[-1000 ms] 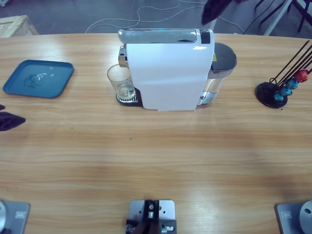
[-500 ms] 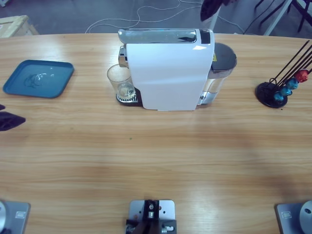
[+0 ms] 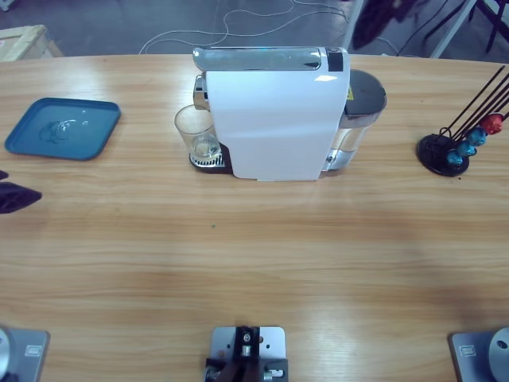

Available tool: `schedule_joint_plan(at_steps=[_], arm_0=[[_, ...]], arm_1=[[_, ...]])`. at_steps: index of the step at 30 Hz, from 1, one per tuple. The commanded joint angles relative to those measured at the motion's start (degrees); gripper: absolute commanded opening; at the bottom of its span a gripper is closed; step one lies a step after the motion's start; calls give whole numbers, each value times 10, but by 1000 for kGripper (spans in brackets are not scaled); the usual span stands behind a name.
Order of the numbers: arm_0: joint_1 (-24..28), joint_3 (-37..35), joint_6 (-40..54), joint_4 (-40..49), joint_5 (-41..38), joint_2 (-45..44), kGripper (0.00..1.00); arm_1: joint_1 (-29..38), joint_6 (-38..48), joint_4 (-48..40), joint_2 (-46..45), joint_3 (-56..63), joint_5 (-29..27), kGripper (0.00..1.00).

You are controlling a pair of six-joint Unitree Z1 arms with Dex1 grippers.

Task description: Pour coffee

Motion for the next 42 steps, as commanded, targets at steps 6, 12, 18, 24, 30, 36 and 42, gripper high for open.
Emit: schedule_joint_plan(at_steps=[6,12,18,24,30,36,42], arm_0=[[5,2,10,7,8,9,899],[5,2,10,7,8,10,899],[5,2,10,7,8,9,899],[5,2,10,7,8,11,899],[5,2,10,7,8,10,899],[5,2,10,7,7,11,899],[5,2,11,6,7,16,899]], arm_1=[[22,12,30,23,-52,-1,0],[25,11,35,52,-78,11,0],[25,9,39,65,-73,15,0],[26,10,40,62,-44,21,0],[27,11,39,67,-39,25,0],[27,11,39,70,-51,9,0],[27,12,39,70,-59,-4,0]])
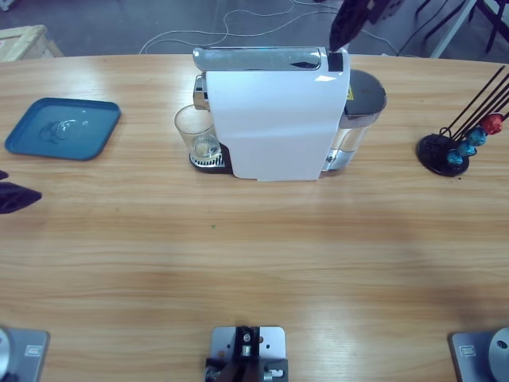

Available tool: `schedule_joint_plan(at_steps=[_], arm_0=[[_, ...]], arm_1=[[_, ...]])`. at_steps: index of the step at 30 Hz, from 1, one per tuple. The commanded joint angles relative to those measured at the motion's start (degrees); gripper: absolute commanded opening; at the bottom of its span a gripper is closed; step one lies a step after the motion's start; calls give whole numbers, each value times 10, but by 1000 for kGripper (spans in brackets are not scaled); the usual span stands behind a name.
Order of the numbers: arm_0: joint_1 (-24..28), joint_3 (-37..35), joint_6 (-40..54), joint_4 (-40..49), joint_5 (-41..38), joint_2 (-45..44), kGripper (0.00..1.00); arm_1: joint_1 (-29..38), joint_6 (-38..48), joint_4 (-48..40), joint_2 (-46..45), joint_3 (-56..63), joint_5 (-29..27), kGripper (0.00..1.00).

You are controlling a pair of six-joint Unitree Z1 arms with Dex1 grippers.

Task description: Pour coffee

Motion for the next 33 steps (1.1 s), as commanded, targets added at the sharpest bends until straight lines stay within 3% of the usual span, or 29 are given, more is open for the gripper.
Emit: schedule_joint_plan(at_steps=[1,33], arm_0=[[5,2,11,6,7,16,899],[5,2,11,6,7,16,899]], arm_1=[[7,5,39,32,-5,-10,0],[14,12,28,39,37,-8,0]])
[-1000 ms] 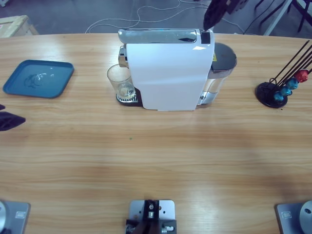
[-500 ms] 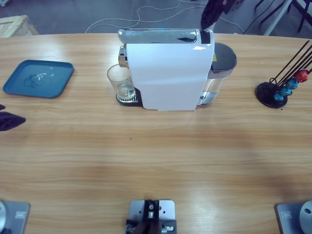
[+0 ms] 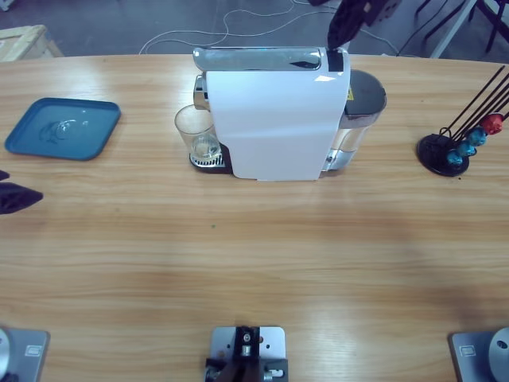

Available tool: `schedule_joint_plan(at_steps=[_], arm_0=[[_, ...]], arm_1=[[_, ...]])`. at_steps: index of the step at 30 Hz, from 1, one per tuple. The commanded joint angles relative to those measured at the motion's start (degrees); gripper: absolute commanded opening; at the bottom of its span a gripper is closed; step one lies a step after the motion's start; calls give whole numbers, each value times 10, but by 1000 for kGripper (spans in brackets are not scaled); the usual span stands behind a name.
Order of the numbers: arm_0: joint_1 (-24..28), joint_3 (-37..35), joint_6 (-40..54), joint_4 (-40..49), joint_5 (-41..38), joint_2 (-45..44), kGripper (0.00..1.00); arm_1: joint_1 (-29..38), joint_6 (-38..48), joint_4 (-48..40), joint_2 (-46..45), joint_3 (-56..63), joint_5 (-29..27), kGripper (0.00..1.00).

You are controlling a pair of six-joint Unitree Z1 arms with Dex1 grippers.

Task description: Pour coffee

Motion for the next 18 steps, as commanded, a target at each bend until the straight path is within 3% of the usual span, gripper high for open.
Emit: schedule_joint_plan(at_steps=[1,6,15,18], arm_0=[[5,2,10,6,7,13,899],[5,2,11,6,7,15,899],[5,2,11,6,7,1,899],[5,3,11,5,7,-5,906]], arm_1=[[15,11,28,27,40,-3,0],[15,12,26,20,22,2,0],[15,12,48,-66,-119,27,25],[22,22,55,-98,-88,55,678]])
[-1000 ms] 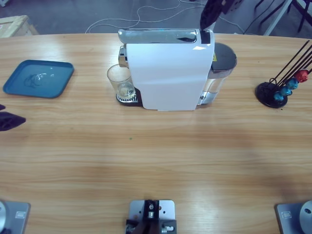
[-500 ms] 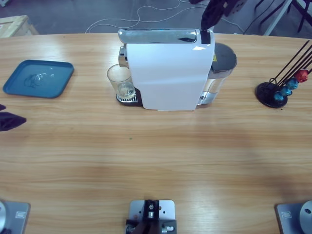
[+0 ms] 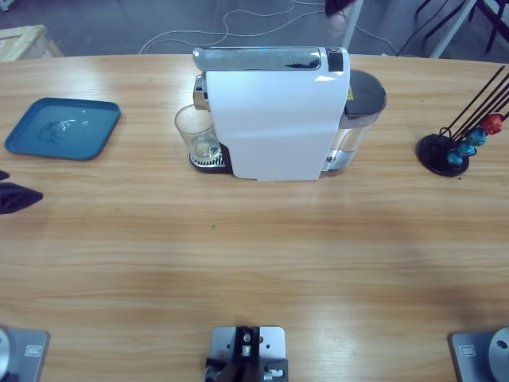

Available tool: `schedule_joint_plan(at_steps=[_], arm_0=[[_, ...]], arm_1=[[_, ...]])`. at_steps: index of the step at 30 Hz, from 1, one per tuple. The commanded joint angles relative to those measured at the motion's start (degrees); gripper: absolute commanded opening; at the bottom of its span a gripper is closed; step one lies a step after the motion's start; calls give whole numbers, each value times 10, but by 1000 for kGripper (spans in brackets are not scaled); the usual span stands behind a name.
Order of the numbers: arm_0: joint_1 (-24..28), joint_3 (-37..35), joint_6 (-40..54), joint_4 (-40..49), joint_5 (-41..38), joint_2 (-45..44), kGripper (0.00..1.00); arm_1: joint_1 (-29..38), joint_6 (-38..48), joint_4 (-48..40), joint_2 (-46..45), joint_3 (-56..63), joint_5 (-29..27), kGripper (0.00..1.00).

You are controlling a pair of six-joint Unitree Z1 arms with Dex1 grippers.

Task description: Pour coffee

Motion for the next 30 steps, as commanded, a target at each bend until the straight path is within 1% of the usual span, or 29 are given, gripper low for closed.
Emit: schedule_joint_plan(at_steps=[1,2,6,8,12,17,19,21,23,24,27,30], arm_0=[[5,2,11,5,7,-6,911],[6,3,11,4,7,-7,913],[5,4,11,4,7,-14,943],[6,4,10,4,8,-19,948],[6,18,14,-15,27,-48,977],[6,51,23,-48,45,-96,989],[6,57,23,-56,45,-99,991],[6,63,23,-64,45,-100,991],[6,68,23,-72,45,-102,991],[6,69,24,-74,45,-102,991],[6,73,24,-76,44,-103,991],[6,75,24,-79,44,-101,991]], arm_1=[[16,19,55,-77,-15,48,822],[20,21,55,-86,-6,48,900],[23,26,55,-111,14,49,944],[23,28,55,-121,23,59,1000],[27,28,54,-136,45,92,1000],[47,11,46,-148,71,91,1000],[64,-5,11,-163,114,84,1000],[79,-7,-64,-203,203,76,1000],[92,-1,-155,-257,316,65,1000],[96,4,-181,-275,356,60,1000],[101,12,-224,-315,430,54,1000],[101,23,-241,-345,469,38,1000]])
